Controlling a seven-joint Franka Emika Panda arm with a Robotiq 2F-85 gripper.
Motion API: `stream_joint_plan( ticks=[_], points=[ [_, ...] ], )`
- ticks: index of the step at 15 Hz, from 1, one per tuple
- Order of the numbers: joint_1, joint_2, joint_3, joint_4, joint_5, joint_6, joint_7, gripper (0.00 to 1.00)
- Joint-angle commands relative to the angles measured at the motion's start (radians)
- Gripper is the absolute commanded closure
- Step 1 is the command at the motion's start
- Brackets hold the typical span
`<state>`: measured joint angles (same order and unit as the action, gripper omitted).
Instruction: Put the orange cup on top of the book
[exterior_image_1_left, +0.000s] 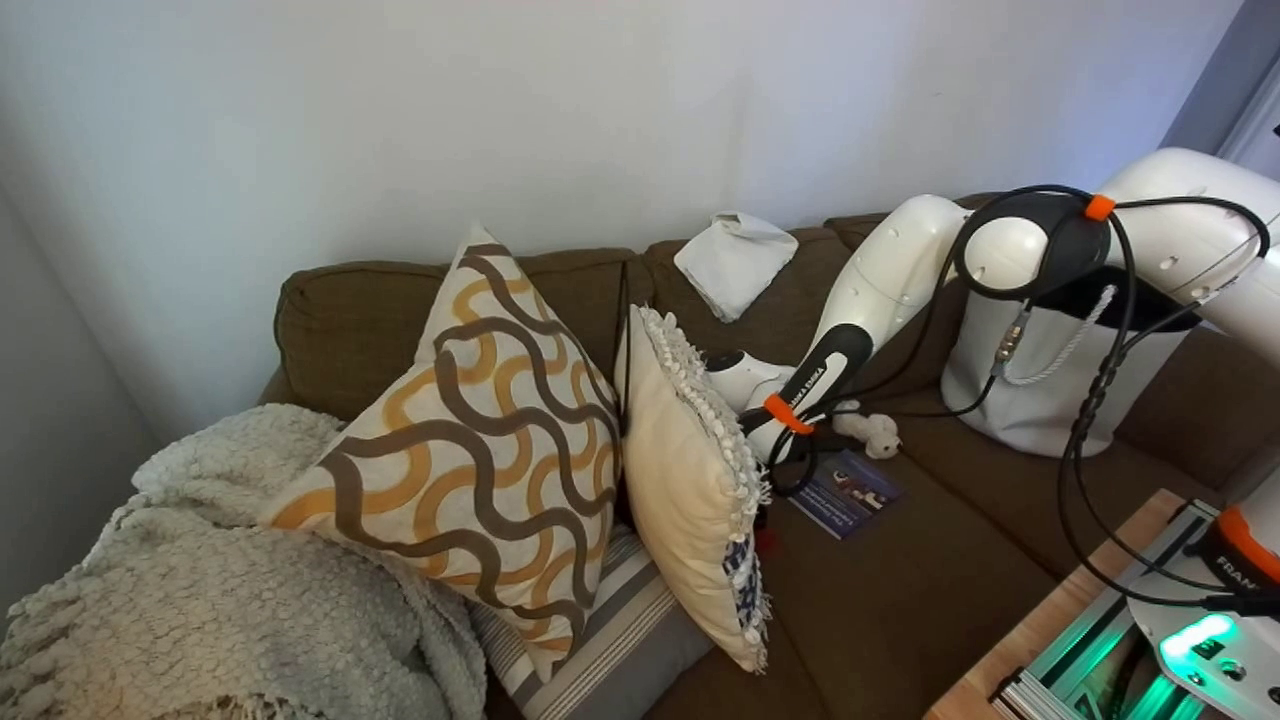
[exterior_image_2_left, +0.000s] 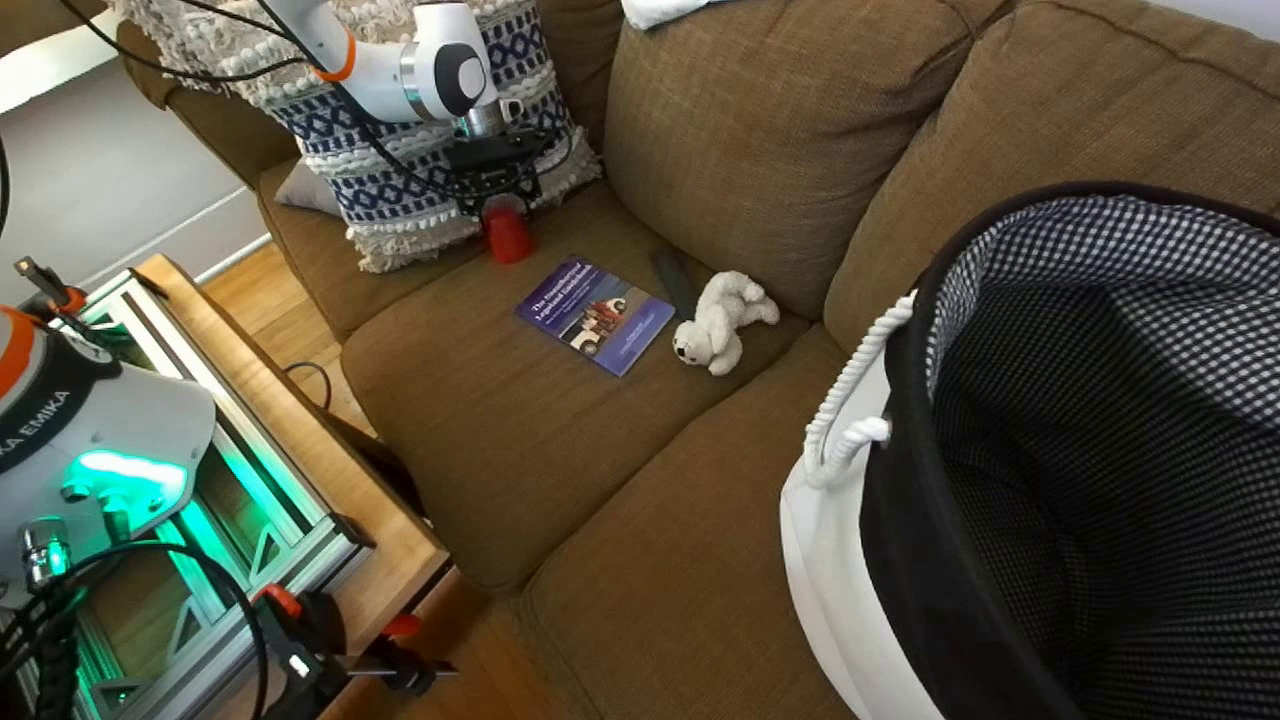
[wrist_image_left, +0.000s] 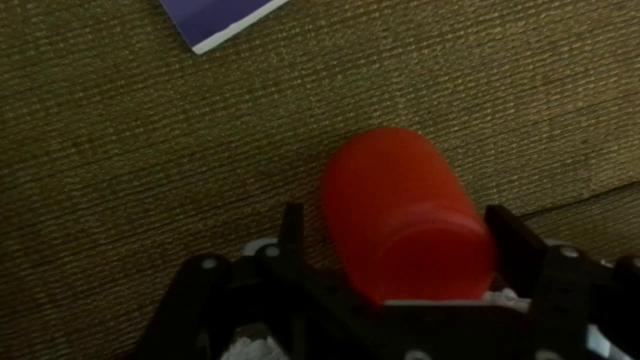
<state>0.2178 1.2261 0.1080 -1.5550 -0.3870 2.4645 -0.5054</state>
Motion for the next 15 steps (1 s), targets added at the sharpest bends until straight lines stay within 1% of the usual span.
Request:
stream_joint_plan(
  ticks=[1, 3, 6, 8, 9, 10, 11, 13, 14, 15],
  points=[
    [-0.019, 0.038, 0.035, 0.052, 0.011, -0.047, -0.031, 0.42],
    [-0.022, 0.025, 0.044, 0.041, 0.016, -0.058, -0.029, 0.55],
    [-0.008, -0.02, 0.035, -0.01, 0.009, -0.068, 0.006, 0.56],
    [0.009, -0.094, 0.0, -0.117, 0.003, -0.012, 0.111, 0.56],
    [0.021, -0.153, -0.032, -0.209, 0.0, 0.053, 0.21, 0.56],
    [0.017, -0.177, -0.041, -0.246, 0.002, 0.093, 0.252, 0.56],
    [0.031, -0.207, -0.063, -0.294, -0.002, 0.141, 0.31, 0.56],
    [0.046, -0.265, -0.102, -0.397, 0.001, 0.26, 0.409, 0.56],
    [0.056, -0.293, -0.131, -0.452, -0.004, 0.338, 0.45, 0.56],
    [0.105, -0.327, -0.189, -0.504, -0.025, 0.411, 0.509, 0.56]
  ],
)
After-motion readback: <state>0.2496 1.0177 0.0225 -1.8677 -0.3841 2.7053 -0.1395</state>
